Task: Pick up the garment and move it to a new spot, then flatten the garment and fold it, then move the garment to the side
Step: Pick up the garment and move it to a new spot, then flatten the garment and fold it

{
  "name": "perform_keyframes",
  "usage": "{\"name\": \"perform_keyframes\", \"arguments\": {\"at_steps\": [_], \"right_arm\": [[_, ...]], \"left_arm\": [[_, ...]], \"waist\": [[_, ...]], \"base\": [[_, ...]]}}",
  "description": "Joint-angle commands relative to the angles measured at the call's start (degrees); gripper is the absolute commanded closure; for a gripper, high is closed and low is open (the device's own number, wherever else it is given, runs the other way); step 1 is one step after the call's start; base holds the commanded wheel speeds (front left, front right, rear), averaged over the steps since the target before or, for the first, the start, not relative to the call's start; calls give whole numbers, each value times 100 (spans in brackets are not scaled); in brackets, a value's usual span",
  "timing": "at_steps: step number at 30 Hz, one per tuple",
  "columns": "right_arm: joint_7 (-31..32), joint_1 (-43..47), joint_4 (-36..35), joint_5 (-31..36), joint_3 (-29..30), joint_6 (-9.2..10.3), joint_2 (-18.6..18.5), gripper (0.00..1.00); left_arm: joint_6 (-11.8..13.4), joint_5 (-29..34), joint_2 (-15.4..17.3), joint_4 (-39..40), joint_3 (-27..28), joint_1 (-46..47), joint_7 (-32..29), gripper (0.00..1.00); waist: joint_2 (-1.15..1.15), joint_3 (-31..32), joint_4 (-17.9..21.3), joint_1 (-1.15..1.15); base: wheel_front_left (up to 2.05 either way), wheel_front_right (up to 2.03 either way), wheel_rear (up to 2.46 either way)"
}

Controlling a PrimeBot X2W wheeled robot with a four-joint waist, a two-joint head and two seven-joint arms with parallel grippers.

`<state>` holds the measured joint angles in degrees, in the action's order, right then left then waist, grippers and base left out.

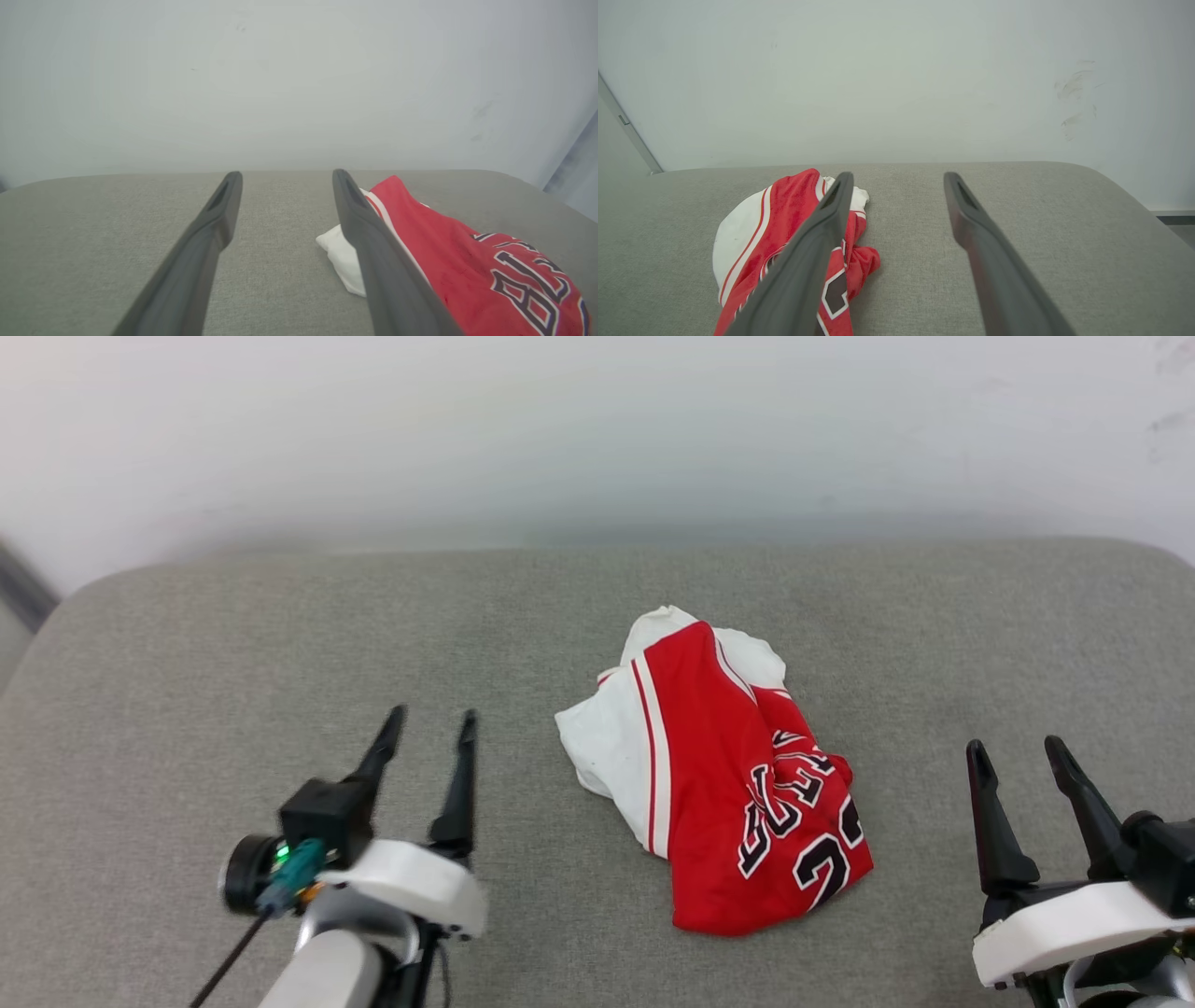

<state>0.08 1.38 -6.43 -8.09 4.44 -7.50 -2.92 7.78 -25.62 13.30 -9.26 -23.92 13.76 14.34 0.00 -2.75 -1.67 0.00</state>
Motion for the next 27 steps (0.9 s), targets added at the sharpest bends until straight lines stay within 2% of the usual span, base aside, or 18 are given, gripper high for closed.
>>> {"name": "perform_keyframes", "arguments": {"at_steps": [1, 6, 13, 24, 27], "right_arm": [[20, 110, -18, -35, 12, 2, 4, 0], [54, 277, 16, -105, 21, 2, 4, 0], [76, 411, 9, -105, 13, 2, 5, 0], [102, 306, 15, -72, -59, 2, 5, 0], [100, 257, -16, -63, -43, 2, 5, 0]], "left_arm": [[83, -36, 106, 5, 157, -194, 50, 0], [157, -140, 344, 30, 432, -611, 61, 0], [191, -209, 511, 93, 510, -877, 12, 0], [252, -166, 623, 225, 459, -836, -140, 0], [177, -127, 676, 233, 383, -602, -298, 0]], "waist": [[0, 121, -93, 0], [0, 274, -117, 0], [0, 341, -69, 0], [0, 274, 23, 0], [0, 194, 4, 0]], "base": [[0, 0, 0], [0, 0, 0], [0, 0, 0], [0, 0, 0], [0, 0, 0]]}}
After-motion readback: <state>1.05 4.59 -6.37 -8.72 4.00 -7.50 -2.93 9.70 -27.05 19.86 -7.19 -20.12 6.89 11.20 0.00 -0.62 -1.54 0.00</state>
